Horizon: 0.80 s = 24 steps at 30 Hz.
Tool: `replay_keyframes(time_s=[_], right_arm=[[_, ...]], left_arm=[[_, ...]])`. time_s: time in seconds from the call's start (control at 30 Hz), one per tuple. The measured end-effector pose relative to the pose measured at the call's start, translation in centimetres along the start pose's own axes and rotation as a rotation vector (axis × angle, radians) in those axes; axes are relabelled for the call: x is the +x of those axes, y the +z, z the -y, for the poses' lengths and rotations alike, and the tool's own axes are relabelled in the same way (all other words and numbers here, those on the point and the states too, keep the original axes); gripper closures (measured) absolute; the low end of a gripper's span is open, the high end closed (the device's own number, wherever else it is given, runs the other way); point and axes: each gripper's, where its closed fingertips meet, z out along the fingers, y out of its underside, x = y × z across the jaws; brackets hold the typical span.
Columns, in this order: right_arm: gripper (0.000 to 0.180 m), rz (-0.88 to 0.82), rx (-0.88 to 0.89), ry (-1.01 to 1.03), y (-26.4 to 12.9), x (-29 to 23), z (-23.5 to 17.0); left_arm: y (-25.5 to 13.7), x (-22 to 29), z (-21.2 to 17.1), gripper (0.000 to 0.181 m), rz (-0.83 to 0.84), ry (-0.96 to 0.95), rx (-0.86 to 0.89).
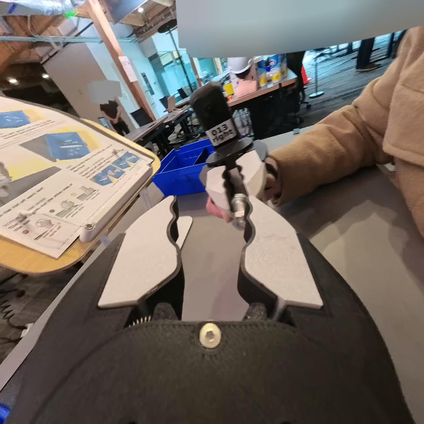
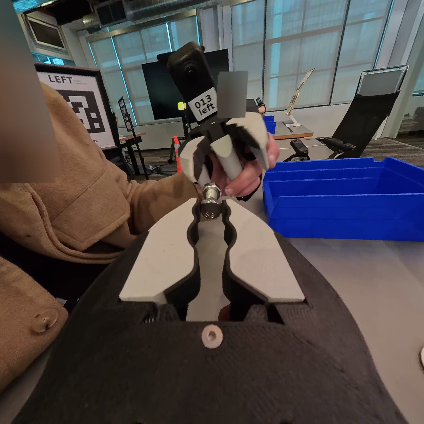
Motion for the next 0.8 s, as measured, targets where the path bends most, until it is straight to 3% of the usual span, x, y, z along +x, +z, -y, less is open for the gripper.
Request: replay_keyframes(time_s=[0.17,0.43,0.53,0.8], right_arm=[[0.162,-0.008,0.021,0.01,-0.4,0.3,0.3],[0.161,0.02,-0.026,-0.005,0.4,-0.5,-0.6],[0.162,0.006,-0.013,0.004,0.2,-0.1,-0.5],[0.162,0.009,0.007,0.016,-0.1,0.1,-0.2]], left_arm=[[1.1,1.3,-1.3,0.123,-0.052,0.037,-0.078],[0.0,-1.1,-0.6,0.135,0.074,0.01,-0.039],[-0.4,-0.2,0.3,0.128,-0.006,-0.035,0.023],[1.0,0.8,-1.5,0.124,-0.027,0.036,-0.086]])
